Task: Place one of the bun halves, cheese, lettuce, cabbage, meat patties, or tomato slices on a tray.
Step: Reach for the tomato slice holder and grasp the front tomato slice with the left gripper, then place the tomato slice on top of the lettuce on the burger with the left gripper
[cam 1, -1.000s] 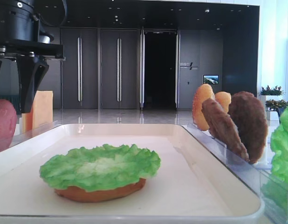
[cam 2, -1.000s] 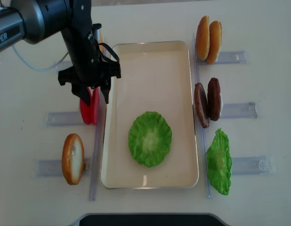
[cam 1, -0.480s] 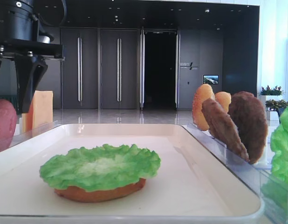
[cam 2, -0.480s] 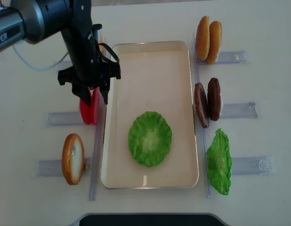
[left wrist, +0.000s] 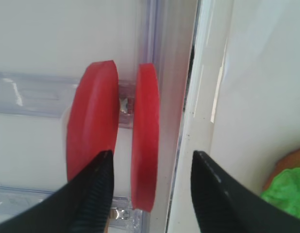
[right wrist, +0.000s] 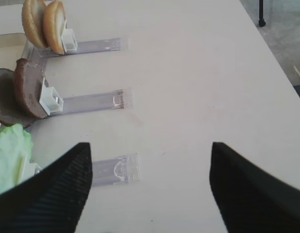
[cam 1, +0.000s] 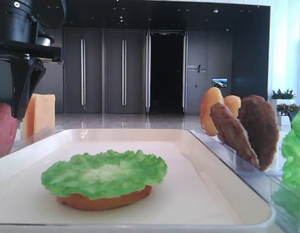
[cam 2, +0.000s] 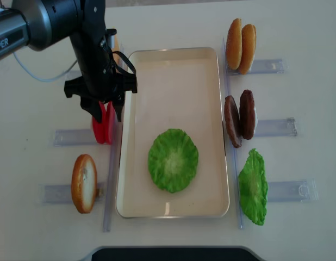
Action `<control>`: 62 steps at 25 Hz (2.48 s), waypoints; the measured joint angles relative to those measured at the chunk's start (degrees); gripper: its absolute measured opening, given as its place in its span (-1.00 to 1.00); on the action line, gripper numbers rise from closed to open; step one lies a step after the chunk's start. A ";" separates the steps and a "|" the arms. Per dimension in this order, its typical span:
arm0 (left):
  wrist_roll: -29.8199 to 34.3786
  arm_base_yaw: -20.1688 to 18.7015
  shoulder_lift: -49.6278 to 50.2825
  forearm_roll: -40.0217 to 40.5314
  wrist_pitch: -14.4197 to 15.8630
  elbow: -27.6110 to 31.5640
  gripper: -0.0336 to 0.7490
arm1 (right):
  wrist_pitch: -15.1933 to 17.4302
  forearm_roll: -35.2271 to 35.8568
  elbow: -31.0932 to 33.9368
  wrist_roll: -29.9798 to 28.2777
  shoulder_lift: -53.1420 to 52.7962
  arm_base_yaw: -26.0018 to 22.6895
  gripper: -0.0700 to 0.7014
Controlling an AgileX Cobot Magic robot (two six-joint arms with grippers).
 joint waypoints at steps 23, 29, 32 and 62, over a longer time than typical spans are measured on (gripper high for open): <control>1.70 0.00 -0.07 1.77 0.43 -0.05 -0.76 | 0.00 0.00 0.00 0.00 0.00 0.00 0.51; 2.25 0.00 -3.53 2.00 2.45 -1.38 -0.76 | 0.00 0.00 0.00 0.00 0.00 0.00 0.51; 2.71 0.00 -6.27 1.95 2.72 -2.68 -0.76 | 0.00 0.00 0.00 0.00 0.00 0.00 0.51; 3.46 0.00 -31.46 -3.75 3.38 13.67 -0.76 | 0.00 0.00 0.00 0.00 0.00 0.00 0.51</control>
